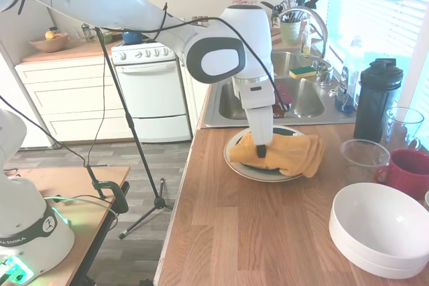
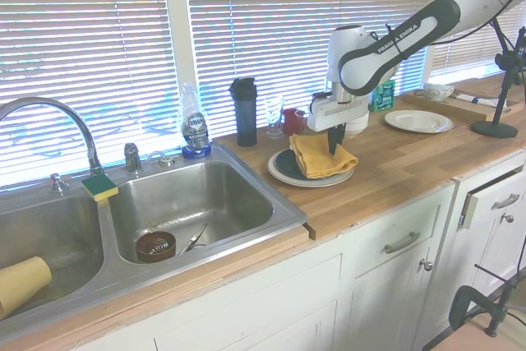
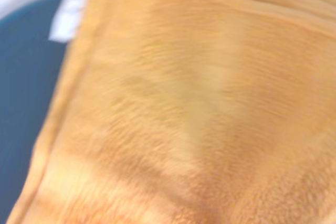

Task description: Wipe the blue plate in clockwise motion

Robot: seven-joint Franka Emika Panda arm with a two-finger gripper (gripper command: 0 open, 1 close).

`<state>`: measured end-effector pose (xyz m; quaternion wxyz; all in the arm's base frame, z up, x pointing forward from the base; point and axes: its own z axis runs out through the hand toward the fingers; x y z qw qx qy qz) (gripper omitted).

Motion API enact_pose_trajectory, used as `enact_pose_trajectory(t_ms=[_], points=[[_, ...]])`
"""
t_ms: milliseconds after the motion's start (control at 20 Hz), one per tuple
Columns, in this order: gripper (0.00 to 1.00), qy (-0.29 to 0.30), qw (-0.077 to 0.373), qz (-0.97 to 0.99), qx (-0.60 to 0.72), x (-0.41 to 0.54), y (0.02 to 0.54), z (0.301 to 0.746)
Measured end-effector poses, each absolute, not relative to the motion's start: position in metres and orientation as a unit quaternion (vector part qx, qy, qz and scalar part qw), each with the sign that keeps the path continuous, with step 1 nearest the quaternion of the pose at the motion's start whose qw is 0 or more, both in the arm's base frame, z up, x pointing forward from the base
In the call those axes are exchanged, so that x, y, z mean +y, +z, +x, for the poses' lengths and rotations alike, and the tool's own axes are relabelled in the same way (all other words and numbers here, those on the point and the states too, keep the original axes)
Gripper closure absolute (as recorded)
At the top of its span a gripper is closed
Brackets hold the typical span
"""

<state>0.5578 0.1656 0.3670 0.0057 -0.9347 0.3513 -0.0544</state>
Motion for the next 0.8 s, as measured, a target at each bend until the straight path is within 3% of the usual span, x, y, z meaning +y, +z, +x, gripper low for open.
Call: enact_pose_trajectory(t_ms=[450, 800], points=[[1.00, -0.049, 0.023, -0.942, 0.332, 0.209, 0.371, 0.540], [1.00, -0.071, 0.059, -0.927, 0.365, 0.174, 0.429, 0.544]])
